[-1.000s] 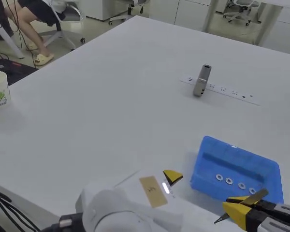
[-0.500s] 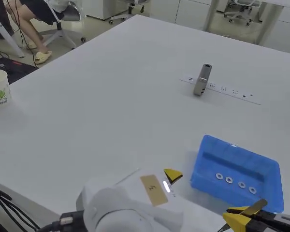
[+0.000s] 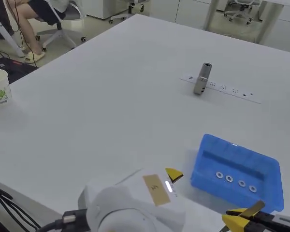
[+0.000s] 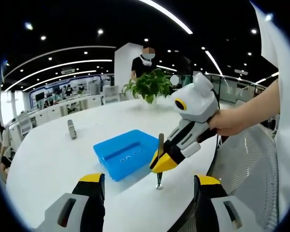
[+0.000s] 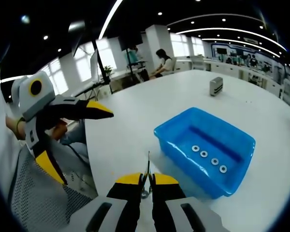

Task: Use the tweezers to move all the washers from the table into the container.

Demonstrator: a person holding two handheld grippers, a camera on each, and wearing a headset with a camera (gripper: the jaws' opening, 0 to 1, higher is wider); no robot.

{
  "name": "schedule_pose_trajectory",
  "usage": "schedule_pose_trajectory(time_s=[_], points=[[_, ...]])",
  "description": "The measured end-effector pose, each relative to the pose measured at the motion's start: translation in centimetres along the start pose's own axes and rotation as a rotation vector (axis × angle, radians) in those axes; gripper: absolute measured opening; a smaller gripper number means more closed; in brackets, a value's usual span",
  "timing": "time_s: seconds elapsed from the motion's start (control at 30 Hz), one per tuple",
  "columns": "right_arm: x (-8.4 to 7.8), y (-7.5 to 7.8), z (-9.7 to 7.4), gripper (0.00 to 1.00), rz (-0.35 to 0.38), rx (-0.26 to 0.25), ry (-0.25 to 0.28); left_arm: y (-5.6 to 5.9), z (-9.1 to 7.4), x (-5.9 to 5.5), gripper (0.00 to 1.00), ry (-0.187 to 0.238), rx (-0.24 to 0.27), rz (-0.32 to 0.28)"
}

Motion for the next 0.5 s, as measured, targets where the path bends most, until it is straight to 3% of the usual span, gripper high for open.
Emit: schedule_pose_trajectory(time_s=[0.5], points=[[-0.04, -0.66, 0.23, 0.03, -0.070, 0.001, -0.019, 0.01, 0.01, -0.03, 0.76, -0.001, -0.001, 0.002]])
Point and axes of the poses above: the centre of the closed fingertips' face, and the gripper's own axes: z roughly forward along the fingers, y roughly to its right, x roughly out of its top, the point moved 10 cm from there along -z, roughly backward along the fingers, and after that the axes turned 3 degrees about x, right-handed, at the moved point
